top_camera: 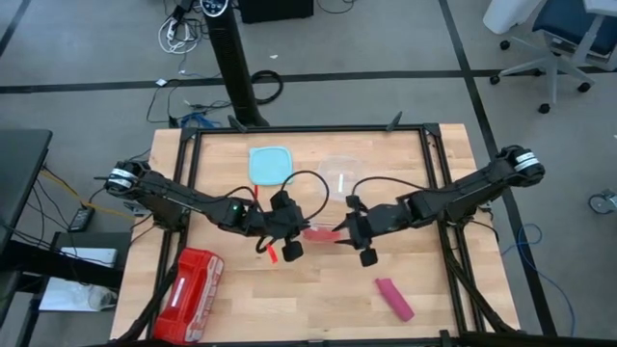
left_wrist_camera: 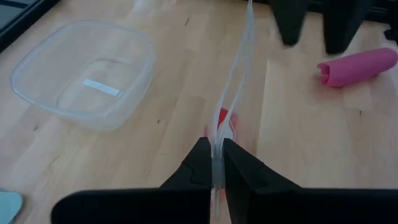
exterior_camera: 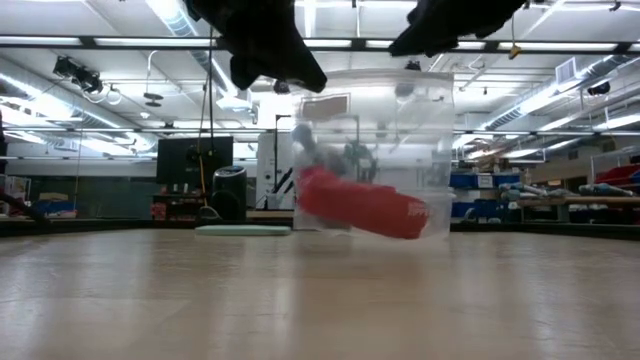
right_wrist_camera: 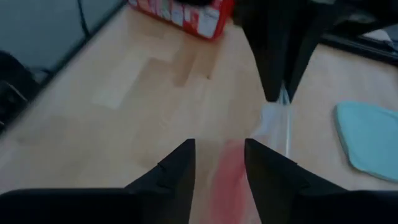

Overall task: Roll bandage
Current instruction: Open the transparent zip bag

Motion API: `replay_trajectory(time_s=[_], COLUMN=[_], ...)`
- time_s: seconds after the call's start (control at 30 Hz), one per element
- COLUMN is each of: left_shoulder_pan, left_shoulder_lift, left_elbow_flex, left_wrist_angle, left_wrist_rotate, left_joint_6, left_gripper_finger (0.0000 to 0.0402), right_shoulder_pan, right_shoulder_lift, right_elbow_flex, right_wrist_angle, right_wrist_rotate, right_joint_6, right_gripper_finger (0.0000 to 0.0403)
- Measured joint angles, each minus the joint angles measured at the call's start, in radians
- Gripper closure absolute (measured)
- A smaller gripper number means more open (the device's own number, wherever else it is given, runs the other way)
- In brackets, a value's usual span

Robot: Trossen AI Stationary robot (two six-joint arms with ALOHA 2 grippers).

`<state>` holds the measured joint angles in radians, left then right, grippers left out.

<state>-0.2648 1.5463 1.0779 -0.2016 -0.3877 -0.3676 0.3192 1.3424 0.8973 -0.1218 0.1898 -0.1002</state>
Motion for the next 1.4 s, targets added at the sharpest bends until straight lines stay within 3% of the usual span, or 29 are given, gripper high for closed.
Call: replay_trajectory(time_s=[0.3,0.6,1.4], left_shoulder_pan=[0.003,0.003,0.030], left_shoulder_lift=[0.000,0.000,0.000], left_elbow_flex=[0.000,0.000,0.000], left_wrist_angle=[-0.006,-0.009,-0.012], left_wrist_rotate=[0.053,0.061,0.108], left_joint_6=[-0.004,-0.004,-0.004], left_gripper_finger=[0.0381,0.0381,0.0380], right_shoulder_pan=[-0.025,-0.040,-0.015], right_shoulder_lift=[0.093,0.186,0.193], right_elbow_flex=[0.095,0.148,0.148], right_wrist_angle=[-0.039,-0.076,-0.139], right_wrist_rotate=[0.020,-0.004,-0.064], right_joint_6=[-0.070,-0.078,-0.141], right_gripper_finger=[0.0229,0.0227,0.0229])
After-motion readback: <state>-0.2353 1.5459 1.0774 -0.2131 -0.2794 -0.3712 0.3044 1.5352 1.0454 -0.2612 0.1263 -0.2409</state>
